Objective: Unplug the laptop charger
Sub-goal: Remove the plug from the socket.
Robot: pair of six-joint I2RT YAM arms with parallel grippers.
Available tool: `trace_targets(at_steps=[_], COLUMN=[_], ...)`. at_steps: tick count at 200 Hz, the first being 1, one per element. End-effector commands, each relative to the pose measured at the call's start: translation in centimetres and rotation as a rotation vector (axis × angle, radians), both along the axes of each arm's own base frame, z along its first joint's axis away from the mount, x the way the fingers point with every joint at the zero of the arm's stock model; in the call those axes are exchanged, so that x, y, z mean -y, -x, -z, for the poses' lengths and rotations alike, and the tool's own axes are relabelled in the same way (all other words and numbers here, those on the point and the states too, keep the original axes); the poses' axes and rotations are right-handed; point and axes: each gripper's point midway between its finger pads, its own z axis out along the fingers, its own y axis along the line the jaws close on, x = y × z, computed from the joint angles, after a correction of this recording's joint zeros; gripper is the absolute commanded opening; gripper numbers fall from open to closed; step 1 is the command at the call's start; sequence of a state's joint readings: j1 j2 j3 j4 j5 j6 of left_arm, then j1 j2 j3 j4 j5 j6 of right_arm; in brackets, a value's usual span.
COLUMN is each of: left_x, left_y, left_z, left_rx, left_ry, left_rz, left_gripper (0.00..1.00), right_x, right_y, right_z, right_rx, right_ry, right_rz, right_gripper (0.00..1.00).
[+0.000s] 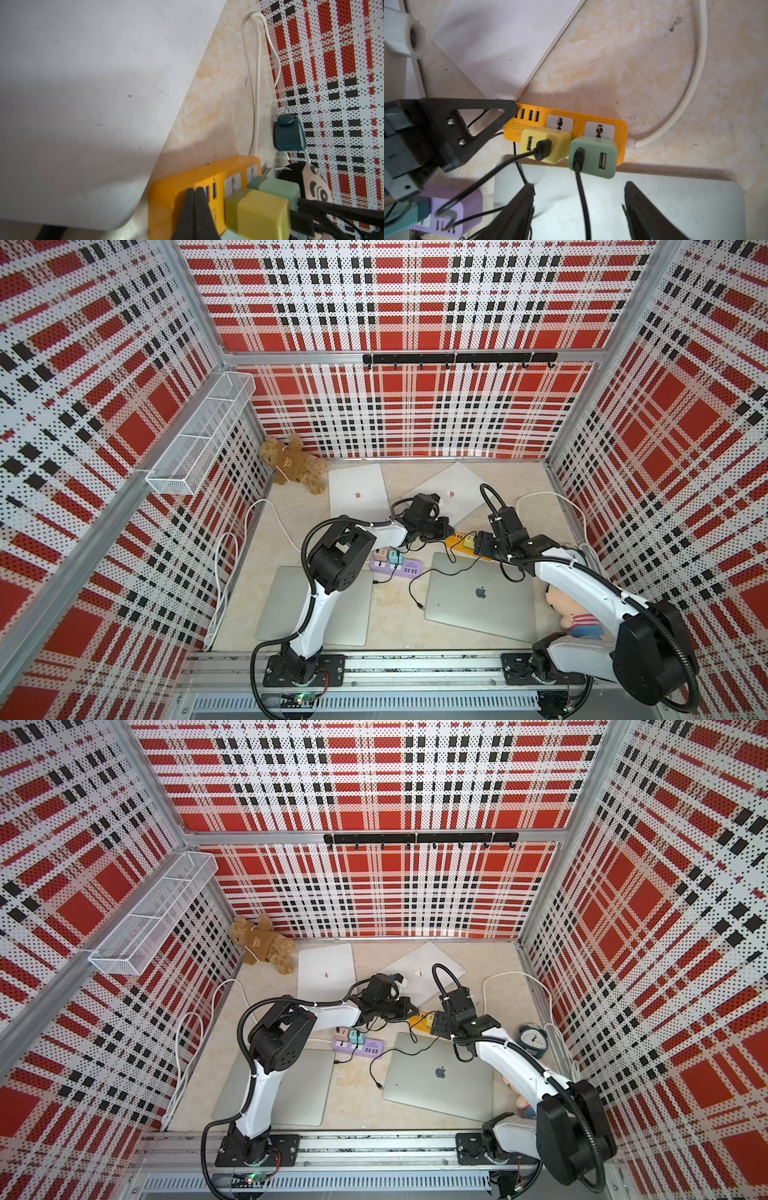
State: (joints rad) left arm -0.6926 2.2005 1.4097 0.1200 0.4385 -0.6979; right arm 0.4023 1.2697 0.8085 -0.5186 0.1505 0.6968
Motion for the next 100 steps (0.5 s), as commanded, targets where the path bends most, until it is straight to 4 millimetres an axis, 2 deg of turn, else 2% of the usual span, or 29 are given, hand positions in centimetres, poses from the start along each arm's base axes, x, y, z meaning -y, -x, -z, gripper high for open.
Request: trace_targets(at_steps=[1,42,100], left_x=[-0.7,-0.7,-0.6], left_y=[0.5,0.7,0.8], left_z=[2.6,2.8,2.9], left_rx=[-0.036,-0.042,-0.041], left_ry=[-0.074,-0.076,-0.077], left_rz=[-0.003,0.0,0.007], left_gripper=[0.0,0.0,0.0], right_x=[0.7,1.5,1.0], right_y=[-0.6,-1.1,-1.9], right_z=[0.1,0.0,0.5], right_rx=[0.005,0.01,0.022], right_ry=[0.027,0.076,0.073], right_rz=[0.032,0.055,0.044], right_gripper=[0.71,0.67,0.64])
